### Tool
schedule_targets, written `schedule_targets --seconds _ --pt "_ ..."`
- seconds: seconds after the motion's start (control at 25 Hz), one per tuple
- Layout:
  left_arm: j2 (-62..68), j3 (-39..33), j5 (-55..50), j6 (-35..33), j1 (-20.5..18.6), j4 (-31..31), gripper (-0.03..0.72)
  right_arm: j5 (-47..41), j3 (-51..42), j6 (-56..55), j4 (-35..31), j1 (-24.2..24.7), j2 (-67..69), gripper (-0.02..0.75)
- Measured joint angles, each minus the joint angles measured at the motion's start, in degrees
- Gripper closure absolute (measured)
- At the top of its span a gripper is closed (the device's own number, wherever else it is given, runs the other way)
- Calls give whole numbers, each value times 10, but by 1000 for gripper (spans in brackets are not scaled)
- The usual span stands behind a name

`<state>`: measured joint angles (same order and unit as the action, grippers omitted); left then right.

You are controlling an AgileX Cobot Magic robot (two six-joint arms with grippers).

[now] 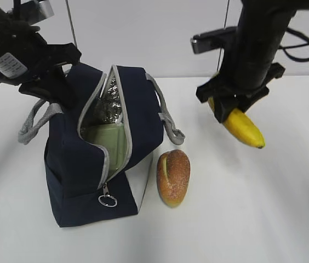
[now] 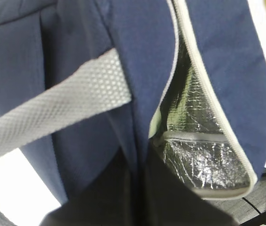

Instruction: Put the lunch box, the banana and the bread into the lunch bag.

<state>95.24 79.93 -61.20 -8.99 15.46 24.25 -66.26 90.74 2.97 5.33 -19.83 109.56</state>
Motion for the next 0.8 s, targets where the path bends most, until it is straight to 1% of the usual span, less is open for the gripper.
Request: schedule_targets --seconds 0.12,0.2,0.32,0.4,0.44,0.52,0.64,0.8 --pt "0 0 0 0 0 -1 690 -17 38 5 -30 0 -30 430" --pt "0 0 0 0 0 -1 690 -27 57 32 -83 0 -46 430" --pt "0 0 0 0 0 -1 690 -40 65 121 -233 0 -56 431" --pt "0 0 0 0 0 -1 690 -43 65 188 -319 0 -56 431" --pt "0 0 0 0 0 -1 690 -43 65 214 -356 0 -56 431" --pt "0 0 0 0 0 -1 690 -44 66 251 -409 0 -56 431" --pt "0 0 0 0 0 -1 690 -44 66 272 -444 0 -56 432" --pt "0 0 0 0 0 -1 690 -44 66 279 -455 -8 -55 432"
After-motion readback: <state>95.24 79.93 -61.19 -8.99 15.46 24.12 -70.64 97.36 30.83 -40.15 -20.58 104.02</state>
